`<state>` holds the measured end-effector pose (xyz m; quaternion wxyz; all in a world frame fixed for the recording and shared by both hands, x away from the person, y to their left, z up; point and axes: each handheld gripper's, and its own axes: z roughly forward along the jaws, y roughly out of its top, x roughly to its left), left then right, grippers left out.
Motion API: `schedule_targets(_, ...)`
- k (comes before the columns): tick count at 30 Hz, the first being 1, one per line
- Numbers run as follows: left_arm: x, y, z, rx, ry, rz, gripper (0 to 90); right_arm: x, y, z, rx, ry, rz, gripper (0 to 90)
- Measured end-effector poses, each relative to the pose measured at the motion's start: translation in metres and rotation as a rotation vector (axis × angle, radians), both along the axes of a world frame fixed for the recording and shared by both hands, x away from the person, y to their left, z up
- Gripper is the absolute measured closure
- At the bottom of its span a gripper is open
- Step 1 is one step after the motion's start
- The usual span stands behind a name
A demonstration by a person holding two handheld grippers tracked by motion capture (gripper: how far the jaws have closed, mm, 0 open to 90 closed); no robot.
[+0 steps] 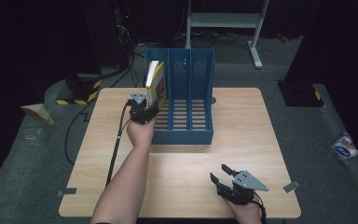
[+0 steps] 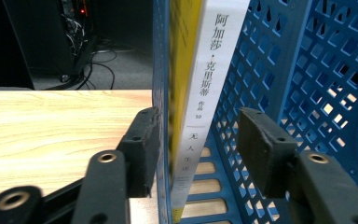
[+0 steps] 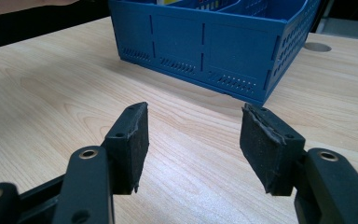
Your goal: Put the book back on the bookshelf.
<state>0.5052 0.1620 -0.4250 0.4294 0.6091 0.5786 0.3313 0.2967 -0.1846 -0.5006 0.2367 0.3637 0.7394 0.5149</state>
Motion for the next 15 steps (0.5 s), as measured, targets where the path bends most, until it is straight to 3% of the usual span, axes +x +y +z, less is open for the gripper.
schedule_targets(4,0.0005,-0.0003,0.0005,-0.005,0.012,-0.022,45.1,0.0003,0.0001,-0.0003,-0.002,0.0,0.0,41.9)
schedule_targets(6,-0.001,-0.0025,0.0023,-0.009,-0.003,-0.051,41.3,0.0008,0.0003,-0.0007,-0.003,0.001,-0.001,41.8)
schedule_targets(15,-0.0041,-0.0001,0.0089,-0.011,0.002,-0.061,35.5,0.0008,0.0041,-0.0018,-0.007,0.005,0.008,41.7)
